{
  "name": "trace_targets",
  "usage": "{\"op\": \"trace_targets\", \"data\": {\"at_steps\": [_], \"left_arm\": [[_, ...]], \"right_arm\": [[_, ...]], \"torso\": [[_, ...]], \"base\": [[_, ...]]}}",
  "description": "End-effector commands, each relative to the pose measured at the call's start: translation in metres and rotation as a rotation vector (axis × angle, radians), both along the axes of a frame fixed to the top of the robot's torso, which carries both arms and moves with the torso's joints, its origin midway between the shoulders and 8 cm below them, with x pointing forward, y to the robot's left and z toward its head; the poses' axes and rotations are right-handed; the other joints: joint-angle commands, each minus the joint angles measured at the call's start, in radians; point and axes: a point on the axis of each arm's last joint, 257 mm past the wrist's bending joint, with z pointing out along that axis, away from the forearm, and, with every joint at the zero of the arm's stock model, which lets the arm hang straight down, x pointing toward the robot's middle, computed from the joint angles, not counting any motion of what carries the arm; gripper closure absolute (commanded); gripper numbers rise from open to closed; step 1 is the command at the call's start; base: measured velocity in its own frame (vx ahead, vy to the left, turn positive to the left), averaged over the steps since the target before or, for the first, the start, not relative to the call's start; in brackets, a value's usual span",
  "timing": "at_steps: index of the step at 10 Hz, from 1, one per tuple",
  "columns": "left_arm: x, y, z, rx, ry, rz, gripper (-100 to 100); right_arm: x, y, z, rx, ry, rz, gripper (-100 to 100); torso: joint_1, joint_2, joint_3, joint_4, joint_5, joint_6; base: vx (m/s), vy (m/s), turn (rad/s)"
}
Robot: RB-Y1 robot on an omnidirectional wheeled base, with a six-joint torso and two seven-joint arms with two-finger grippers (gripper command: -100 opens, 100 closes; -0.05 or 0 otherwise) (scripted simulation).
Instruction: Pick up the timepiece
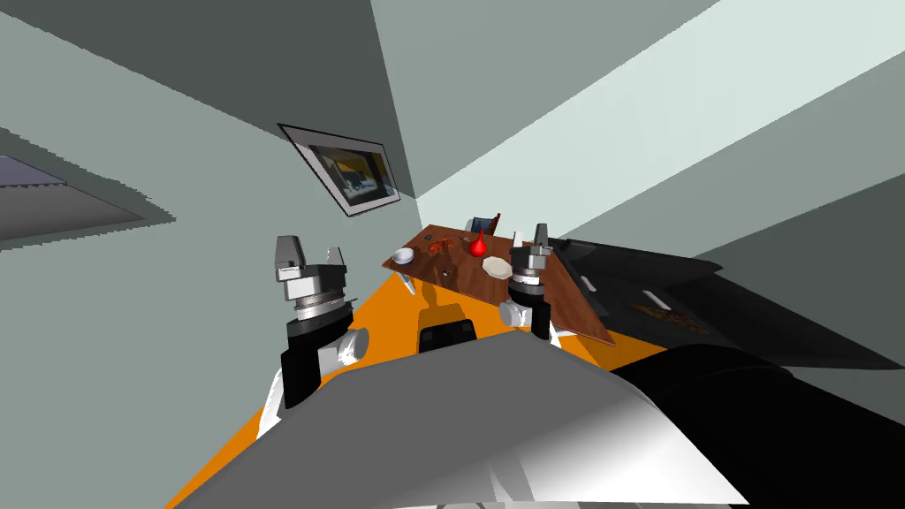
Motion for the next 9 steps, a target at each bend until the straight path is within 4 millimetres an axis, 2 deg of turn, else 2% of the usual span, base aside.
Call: {"op": "trace_targets", "data": {"at_steps": [1, 5, 6, 9], "left_arm": [[0.0, 0.0, 0.0, 0.0, 0.0, 0.0, 0], [0.0, 0.0, 0.0, 0.0, 0.0, 0.0, 0], [0.0, 0.0, 0.0, 0.0, 0.0, 0.0, 0], [0.0, 0.0, 0.0, 0.0, 0.0, 0.0, 0]], "right_arm": [[0.005, 0.007, -0.005, -0.03, 0.018, 0.022, -100], [0.03, 0.031, -0.038, -0.131, 0.108, 0.101, -100], [0.03, 0.031, -0.038, -0.138, 0.109, 0.104, -100], [0.05, 0.052, -0.075, -0.233, 0.198, 0.173, -100]], "torso": [[0.0, 0.0, 0.0, 0.0, 0.0, 0.0], [0.0, 0.0, 0.0, 0.0, 0.0, 0.0], [0.0, 0.0, 0.0, 0.0, 0.0, 0.0], [0.0, 0.0, 0.0, 0.0, 0.0, 0.0]], "base": [[-0.002, 0.003, 0.056], [-0.007, 0.003, 0.121], [-0.007, 0.0, 0.053], [-0.013, 0.006, 0.177]]}}
